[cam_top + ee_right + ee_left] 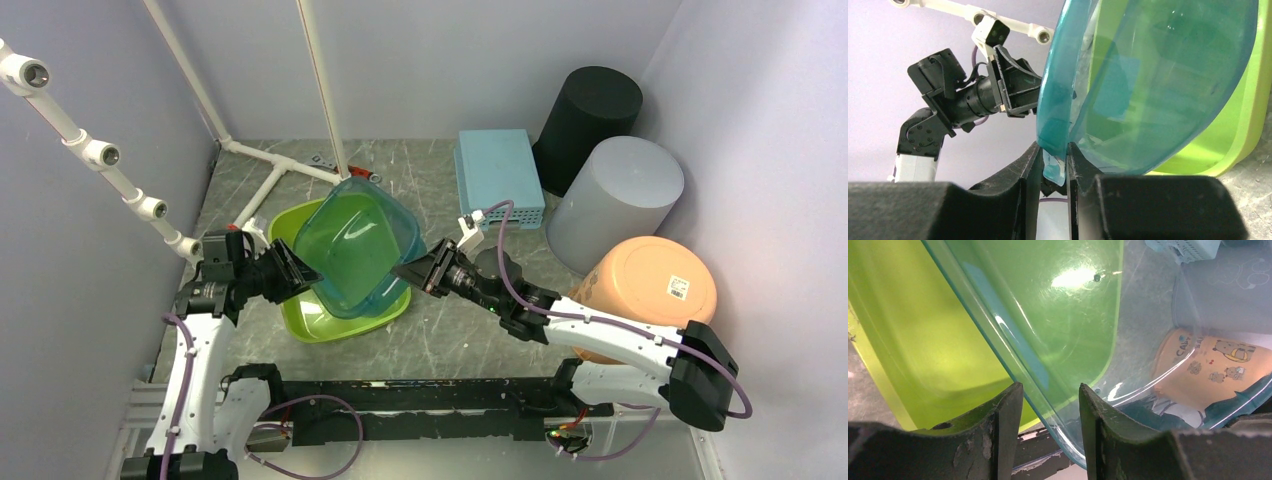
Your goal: Turn the large container upside down
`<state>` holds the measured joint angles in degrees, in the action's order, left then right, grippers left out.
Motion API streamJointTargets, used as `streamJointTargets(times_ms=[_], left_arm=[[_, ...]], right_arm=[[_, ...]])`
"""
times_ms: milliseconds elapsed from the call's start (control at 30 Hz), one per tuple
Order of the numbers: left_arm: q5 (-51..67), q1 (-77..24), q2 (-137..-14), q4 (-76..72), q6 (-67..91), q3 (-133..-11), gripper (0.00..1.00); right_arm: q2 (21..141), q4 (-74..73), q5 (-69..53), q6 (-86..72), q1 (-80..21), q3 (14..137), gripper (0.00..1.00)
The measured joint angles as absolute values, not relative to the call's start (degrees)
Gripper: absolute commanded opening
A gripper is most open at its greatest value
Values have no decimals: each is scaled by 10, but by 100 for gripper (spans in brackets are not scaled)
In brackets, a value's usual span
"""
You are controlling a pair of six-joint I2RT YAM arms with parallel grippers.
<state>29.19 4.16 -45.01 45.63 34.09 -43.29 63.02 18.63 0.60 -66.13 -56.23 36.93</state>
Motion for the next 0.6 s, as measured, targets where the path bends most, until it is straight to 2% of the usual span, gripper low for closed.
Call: streamJointTargets(times_ms=[300,600], left_arm=[[295,42,-458,472,328,-448,56],[292,42,-440,480,321,-467,58]], right_arm=[[615,186,11,-635,-562,369,0],[587,169,-20,-487,-566,387,0]])
